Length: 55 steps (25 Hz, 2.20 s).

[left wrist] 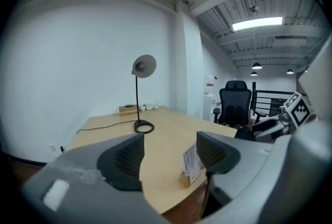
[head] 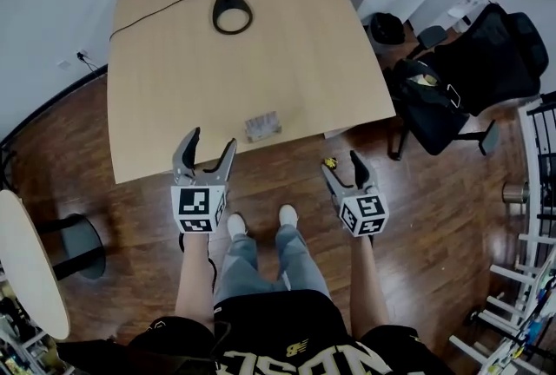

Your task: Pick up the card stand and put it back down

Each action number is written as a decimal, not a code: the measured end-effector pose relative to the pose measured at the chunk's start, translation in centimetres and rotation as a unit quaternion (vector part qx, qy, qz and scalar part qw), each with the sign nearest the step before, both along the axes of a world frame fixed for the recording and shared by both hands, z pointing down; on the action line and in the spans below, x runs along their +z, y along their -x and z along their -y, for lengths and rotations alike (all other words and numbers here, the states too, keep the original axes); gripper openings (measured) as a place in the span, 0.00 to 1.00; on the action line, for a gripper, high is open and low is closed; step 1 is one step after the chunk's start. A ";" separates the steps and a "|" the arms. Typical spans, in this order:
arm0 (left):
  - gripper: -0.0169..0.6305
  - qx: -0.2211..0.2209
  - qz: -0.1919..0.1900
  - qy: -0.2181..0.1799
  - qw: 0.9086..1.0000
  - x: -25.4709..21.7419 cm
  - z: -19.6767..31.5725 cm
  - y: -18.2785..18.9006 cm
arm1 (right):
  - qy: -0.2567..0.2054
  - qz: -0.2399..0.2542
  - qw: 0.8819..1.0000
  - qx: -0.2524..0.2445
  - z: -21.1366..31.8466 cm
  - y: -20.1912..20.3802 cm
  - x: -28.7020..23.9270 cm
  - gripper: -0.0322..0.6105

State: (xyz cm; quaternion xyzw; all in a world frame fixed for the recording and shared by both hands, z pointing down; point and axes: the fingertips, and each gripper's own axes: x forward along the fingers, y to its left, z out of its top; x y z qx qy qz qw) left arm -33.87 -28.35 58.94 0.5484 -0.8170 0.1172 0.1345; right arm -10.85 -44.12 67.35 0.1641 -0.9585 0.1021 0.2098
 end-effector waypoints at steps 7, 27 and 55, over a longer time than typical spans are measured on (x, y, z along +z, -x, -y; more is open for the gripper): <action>0.55 0.031 0.000 0.016 0.999 0.8 0.0 0.3 | -0.033 -0.060 0.997 -0.032 6.8 -6.8 2.9 0.58; 0.55 -0.033 -0.016 0.046 0.998 3.6 -4.3 4.7 | -0.007 -0.086 0.887 -0.454 4.3 10.6 7.5 0.58; 0.55 -0.061 -0.020 0.014 0.998 0.8 -8.4 6.5 | -0.078 -0.127 0.806 -0.573 -9.2 19.9 8.5 0.34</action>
